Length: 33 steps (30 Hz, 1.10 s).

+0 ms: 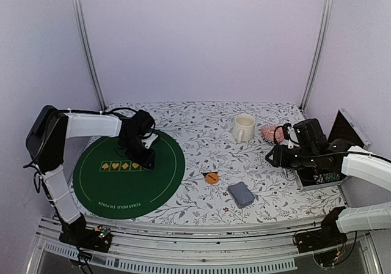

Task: Distribute texas hold em gaming equipment
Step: Place the small blind button in the small blind area.

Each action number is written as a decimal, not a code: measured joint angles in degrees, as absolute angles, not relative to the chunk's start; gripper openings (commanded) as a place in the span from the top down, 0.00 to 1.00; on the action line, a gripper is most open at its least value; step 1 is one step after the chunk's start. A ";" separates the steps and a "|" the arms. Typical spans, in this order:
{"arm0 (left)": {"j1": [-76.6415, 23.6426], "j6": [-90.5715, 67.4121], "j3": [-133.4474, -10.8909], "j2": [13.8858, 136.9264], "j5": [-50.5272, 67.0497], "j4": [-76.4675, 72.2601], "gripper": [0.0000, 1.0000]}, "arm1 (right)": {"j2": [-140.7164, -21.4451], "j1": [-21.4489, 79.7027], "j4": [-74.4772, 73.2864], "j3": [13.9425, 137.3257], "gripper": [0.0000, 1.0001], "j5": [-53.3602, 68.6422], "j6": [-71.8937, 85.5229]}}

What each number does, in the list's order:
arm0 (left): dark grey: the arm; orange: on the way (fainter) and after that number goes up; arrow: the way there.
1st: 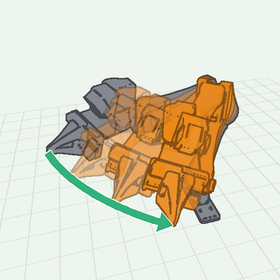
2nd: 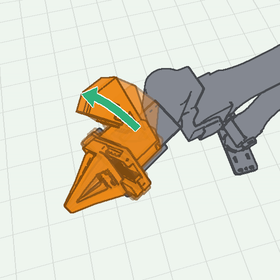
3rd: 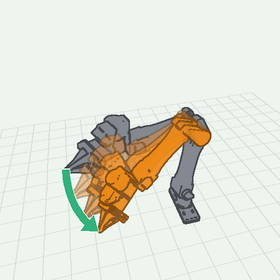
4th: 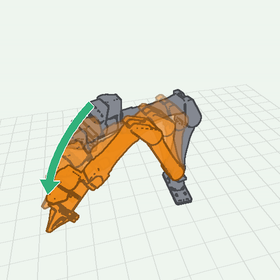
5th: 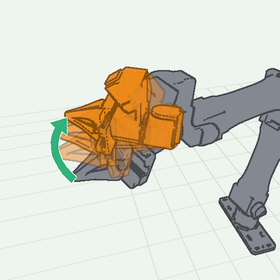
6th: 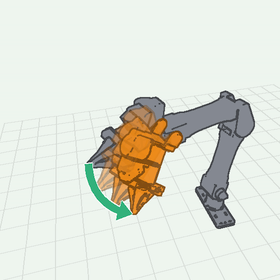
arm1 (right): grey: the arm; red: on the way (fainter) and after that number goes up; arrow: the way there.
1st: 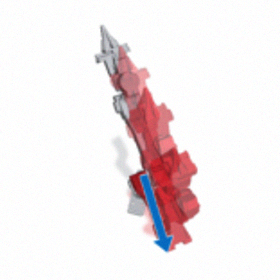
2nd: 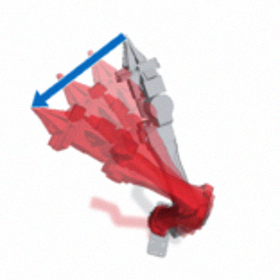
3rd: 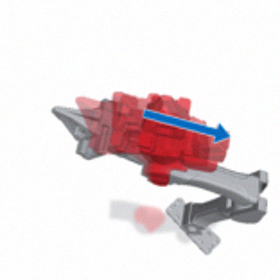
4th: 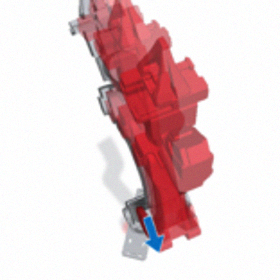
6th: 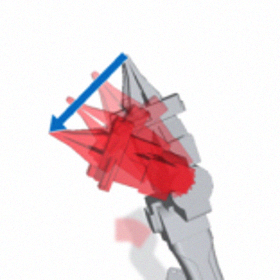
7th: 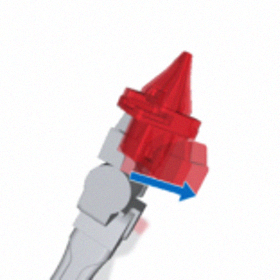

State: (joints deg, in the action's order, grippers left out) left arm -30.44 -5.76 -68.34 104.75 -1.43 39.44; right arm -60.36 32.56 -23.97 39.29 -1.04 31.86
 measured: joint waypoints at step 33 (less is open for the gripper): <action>-24.16 -10.83 -58.26 95.15 -0.43 37.39 0.03 | -54.92 32.56 -24.25 40.27 0.37 -2.68 23.38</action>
State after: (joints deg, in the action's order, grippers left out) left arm -24.16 -10.83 -58.26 95.15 -0.43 37.39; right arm -54.92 32.56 -24.25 40.27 -2.68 23.38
